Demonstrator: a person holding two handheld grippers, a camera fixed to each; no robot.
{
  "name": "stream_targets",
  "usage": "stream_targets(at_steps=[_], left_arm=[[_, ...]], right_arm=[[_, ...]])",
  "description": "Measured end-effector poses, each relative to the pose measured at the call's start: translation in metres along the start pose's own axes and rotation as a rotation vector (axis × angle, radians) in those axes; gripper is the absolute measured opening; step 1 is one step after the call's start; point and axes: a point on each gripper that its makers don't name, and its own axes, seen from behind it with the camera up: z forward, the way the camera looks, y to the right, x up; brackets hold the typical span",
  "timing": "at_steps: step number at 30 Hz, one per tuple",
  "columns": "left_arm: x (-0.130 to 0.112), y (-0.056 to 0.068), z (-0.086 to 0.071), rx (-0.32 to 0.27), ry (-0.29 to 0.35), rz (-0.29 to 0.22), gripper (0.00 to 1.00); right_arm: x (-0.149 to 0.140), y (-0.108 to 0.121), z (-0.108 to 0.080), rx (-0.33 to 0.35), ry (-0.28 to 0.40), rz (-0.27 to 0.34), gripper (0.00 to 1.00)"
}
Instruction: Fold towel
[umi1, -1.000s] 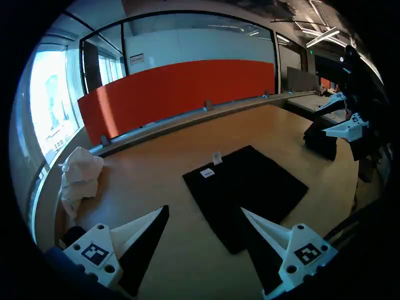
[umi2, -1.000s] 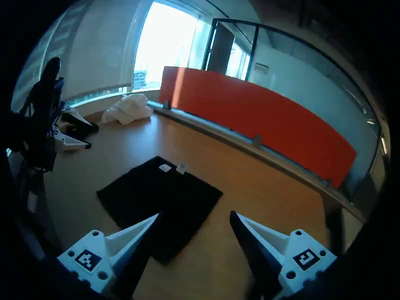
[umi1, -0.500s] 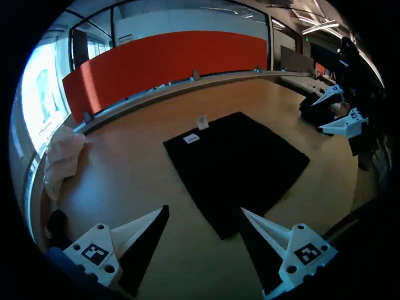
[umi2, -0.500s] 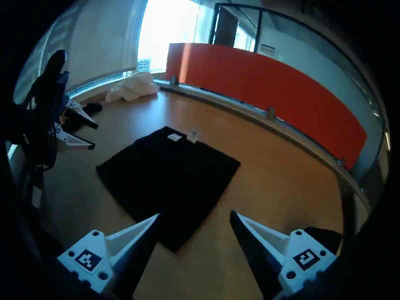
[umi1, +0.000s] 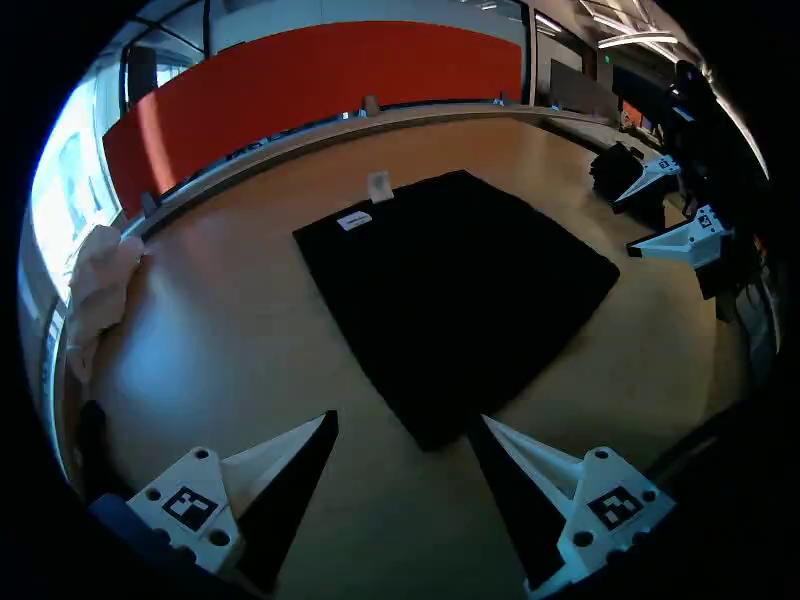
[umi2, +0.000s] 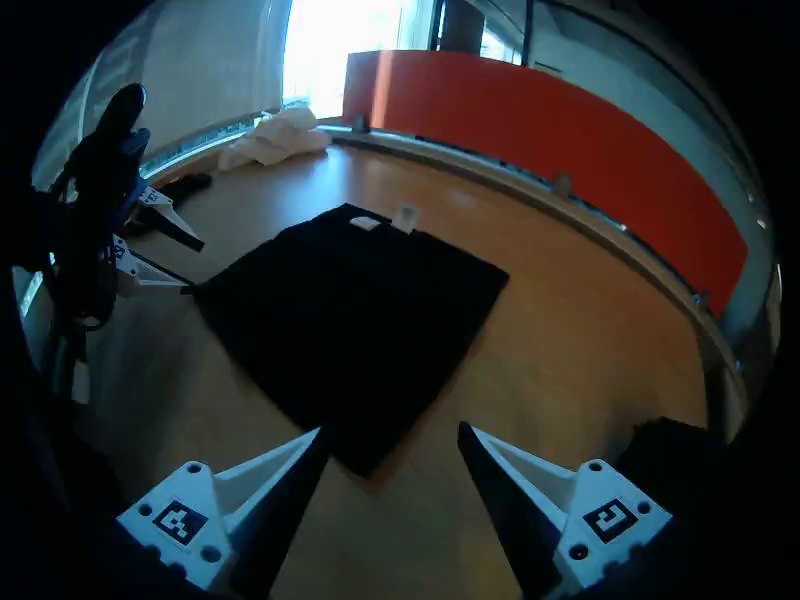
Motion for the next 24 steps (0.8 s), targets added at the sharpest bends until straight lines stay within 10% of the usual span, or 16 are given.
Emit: stream_targets(at_steps=[24], left_arm=[[-0.016, 0.016, 0.015, -0.015, -0.055, 0.023, 0.62]], right_arm=[[-0.035, -0.013, 0.023, 0.075, -0.073, -0.007, 0.55]])
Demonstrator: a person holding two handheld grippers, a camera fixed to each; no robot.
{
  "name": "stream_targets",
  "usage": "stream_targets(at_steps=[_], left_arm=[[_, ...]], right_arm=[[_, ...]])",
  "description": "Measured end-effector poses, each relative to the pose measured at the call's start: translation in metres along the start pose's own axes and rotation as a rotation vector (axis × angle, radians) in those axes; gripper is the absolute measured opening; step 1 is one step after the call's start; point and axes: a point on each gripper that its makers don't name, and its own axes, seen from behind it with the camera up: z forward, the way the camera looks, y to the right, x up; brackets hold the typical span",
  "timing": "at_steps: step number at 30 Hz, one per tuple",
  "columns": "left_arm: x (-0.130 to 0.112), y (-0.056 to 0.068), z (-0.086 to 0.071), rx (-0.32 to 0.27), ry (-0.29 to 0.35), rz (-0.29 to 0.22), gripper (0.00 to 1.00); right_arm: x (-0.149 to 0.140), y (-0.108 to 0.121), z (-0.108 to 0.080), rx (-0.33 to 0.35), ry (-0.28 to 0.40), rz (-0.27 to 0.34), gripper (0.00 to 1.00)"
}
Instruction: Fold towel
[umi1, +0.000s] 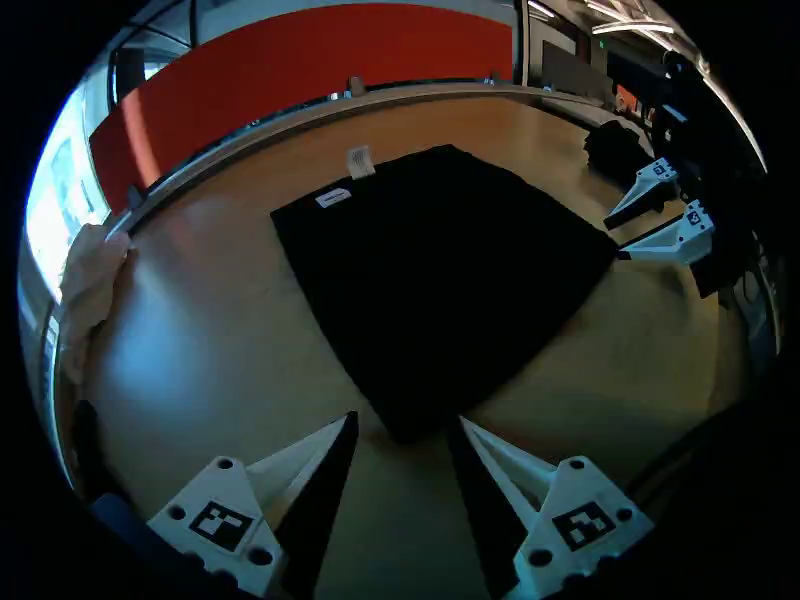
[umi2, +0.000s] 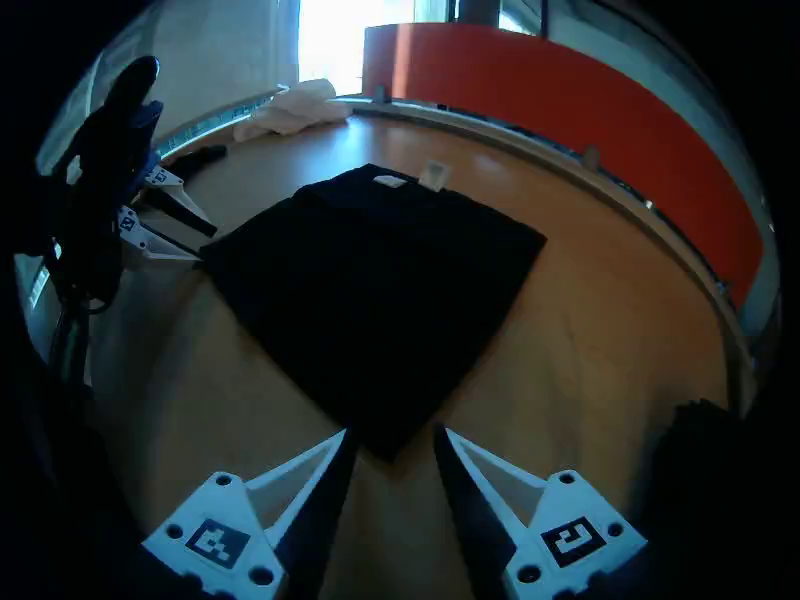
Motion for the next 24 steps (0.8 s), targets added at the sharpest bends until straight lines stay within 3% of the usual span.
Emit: stream_targets(at_steps=[9, 14, 17, 24], left_arm=[[-0.001, 0.006, -0.001, -0.007, 0.001, -0.014, 0.49], [-0.002, 0.011, -0.002, -0.019, 0.001, -0.032, 0.36], [-0.001, 0.013, -0.002, -0.019, 0.005, -0.028, 0.33], [0.000, 0.016, 0.000, -0.019, 0.005, -0.022, 0.14]], right_arm=[[-0.006, -0.004, 0.004, 0.025, -0.010, 0.017, 0.36], [-0.006, -0.007, 0.003, 0.030, -0.009, 0.025, 0.29], [-0.006, -0.007, 0.003, 0.026, -0.010, 0.031, 0.25], [-0.003, 0.000, 0.001, -0.011, -0.009, 0.033, 0.15]])
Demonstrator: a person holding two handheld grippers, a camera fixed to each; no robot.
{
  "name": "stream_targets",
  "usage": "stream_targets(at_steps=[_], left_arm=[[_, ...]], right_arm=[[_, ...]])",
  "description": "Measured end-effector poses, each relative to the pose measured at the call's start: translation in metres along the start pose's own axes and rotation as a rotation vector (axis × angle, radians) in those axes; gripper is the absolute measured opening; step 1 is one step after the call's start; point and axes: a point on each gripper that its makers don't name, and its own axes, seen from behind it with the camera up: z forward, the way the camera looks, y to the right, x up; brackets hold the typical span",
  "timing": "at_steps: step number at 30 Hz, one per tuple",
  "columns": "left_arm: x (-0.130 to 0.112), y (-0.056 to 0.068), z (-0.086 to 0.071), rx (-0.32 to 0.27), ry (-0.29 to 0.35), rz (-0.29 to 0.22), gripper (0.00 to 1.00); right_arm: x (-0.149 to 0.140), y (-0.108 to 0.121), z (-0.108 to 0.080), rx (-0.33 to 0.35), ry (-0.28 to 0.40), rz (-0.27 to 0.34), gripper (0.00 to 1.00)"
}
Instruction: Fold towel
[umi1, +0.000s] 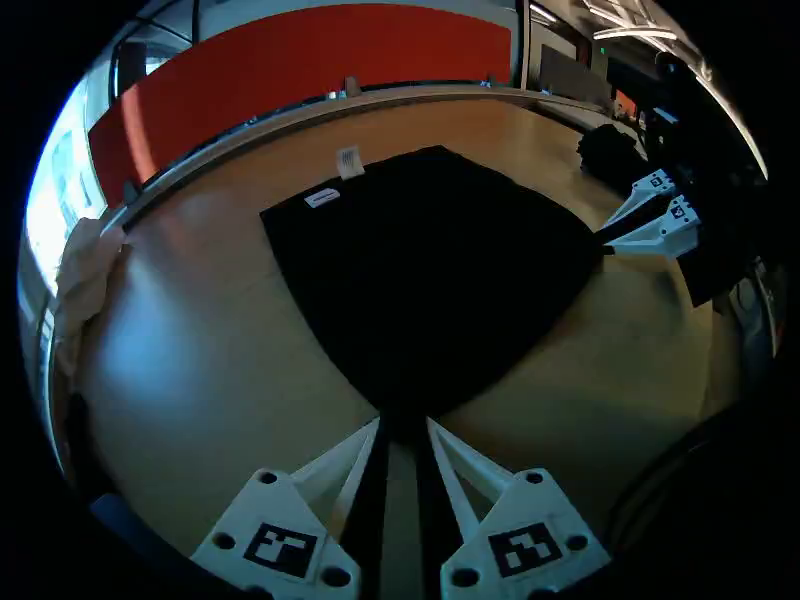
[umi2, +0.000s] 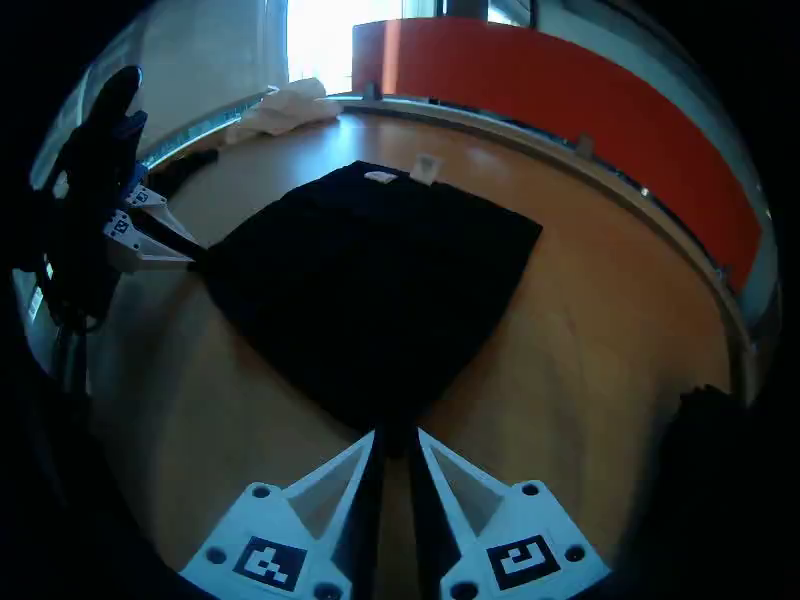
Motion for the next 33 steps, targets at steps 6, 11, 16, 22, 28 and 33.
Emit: stream_targets(at_steps=[6, 11, 16, 22, 28, 33], left_arm=[[0.002, -0.002, -0.001, 0.012, 0.004, -0.020, 0.10], [0.011, -0.005, -0.006, 0.016, 0.019, -0.035, 0.10], [0.025, -0.011, -0.017, 0.026, 0.040, -0.053, 0.10], [0.046, -0.018, -0.038, 0.032, 0.067, -0.081, 0.10], [0.064, -0.021, -0.066, 0.039, 0.086, -0.095, 0.09], [0.072, -0.016, -0.089, 0.033, 0.085, -0.100, 0.10]], right_arm=[[0.003, -0.002, -0.003, 0.007, 0.005, 0.009, 0.14], [0.009, -0.003, -0.007, 0.010, 0.017, 0.013, 0.14], [0.024, -0.005, -0.015, 0.009, 0.047, 0.006, 0.14], [0.053, -0.005, -0.036, -0.002, 0.107, 0.004, 0.14], [0.083, -0.004, -0.067, -0.015, 0.168, 0.009, 0.14], [0.099, -0.004, -0.092, -0.020, 0.198, 0.003, 0.13]])
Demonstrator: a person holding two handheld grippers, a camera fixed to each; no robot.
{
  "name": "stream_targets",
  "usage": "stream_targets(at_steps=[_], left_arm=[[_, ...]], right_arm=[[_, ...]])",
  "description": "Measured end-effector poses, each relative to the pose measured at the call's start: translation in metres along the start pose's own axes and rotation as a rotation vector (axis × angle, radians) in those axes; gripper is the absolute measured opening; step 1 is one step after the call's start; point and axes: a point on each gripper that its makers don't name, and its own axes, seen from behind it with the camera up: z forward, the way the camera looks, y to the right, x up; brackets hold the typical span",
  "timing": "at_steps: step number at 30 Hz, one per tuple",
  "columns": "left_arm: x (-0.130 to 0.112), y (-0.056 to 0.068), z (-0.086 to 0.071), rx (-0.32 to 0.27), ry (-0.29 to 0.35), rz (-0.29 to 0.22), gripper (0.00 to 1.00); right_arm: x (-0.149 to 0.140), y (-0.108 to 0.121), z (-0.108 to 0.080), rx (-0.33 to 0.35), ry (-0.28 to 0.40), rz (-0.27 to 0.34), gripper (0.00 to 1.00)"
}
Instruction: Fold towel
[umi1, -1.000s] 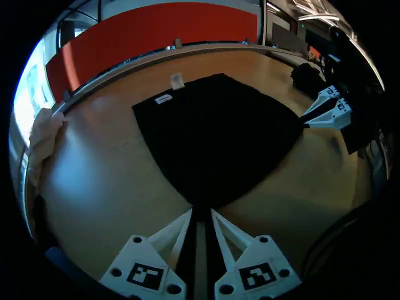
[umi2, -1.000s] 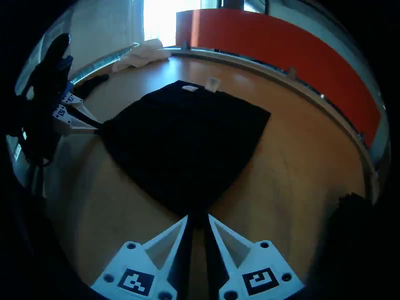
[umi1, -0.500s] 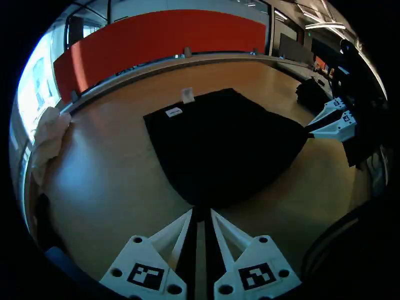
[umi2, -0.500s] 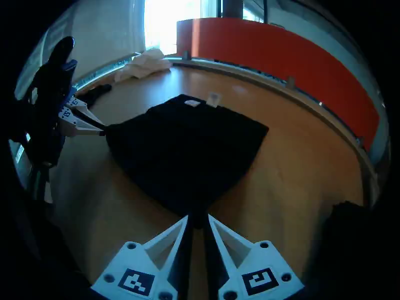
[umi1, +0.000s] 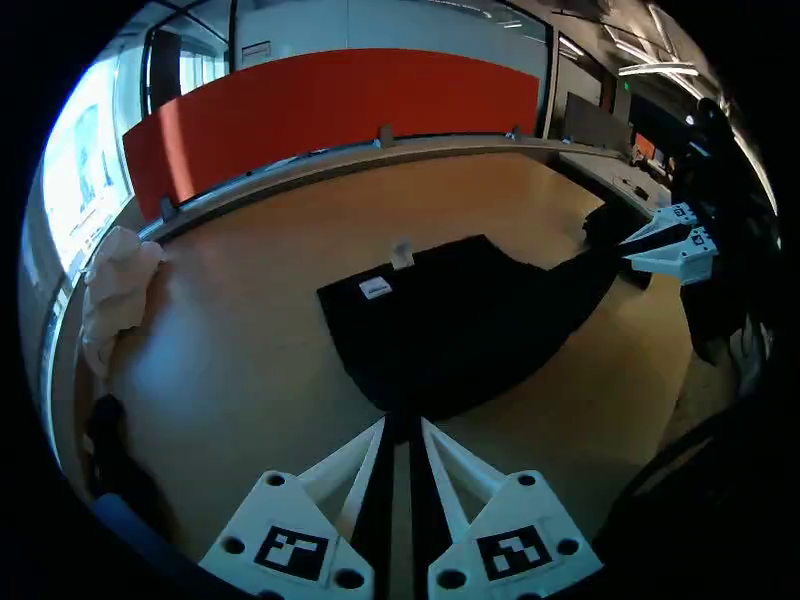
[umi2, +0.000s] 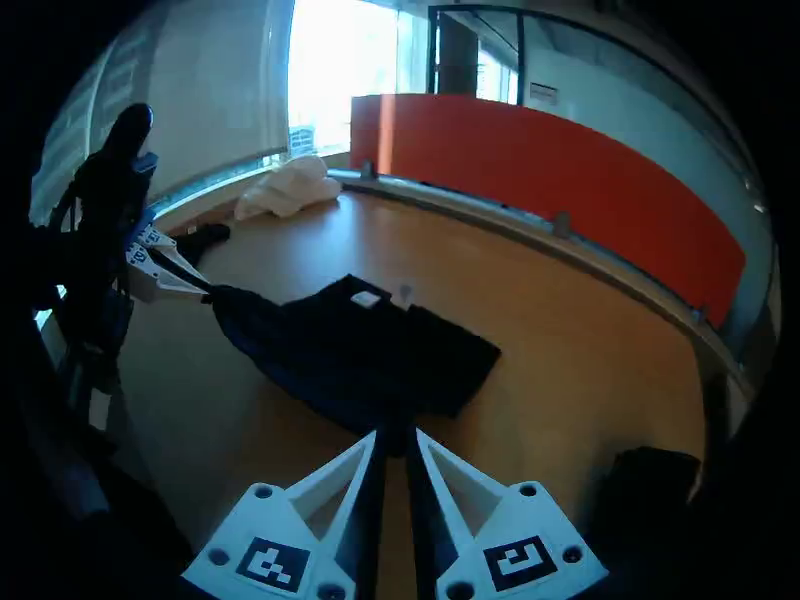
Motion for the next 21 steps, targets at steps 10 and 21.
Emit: stream_targets(at_steps=[10, 21], left_arm=[[0.004, 0.018, -0.034, -0.036, -0.005, -0.034, 0.10], [0.003, 0.031, -0.055, -0.053, -0.010, -0.056, 0.10]], right_arm=[[0.014, -0.006, -0.036, 0.004, 0.008, -0.003, 0.13], [0.008, -0.009, -0.054, 0.018, -0.016, -0.009, 0.13]])
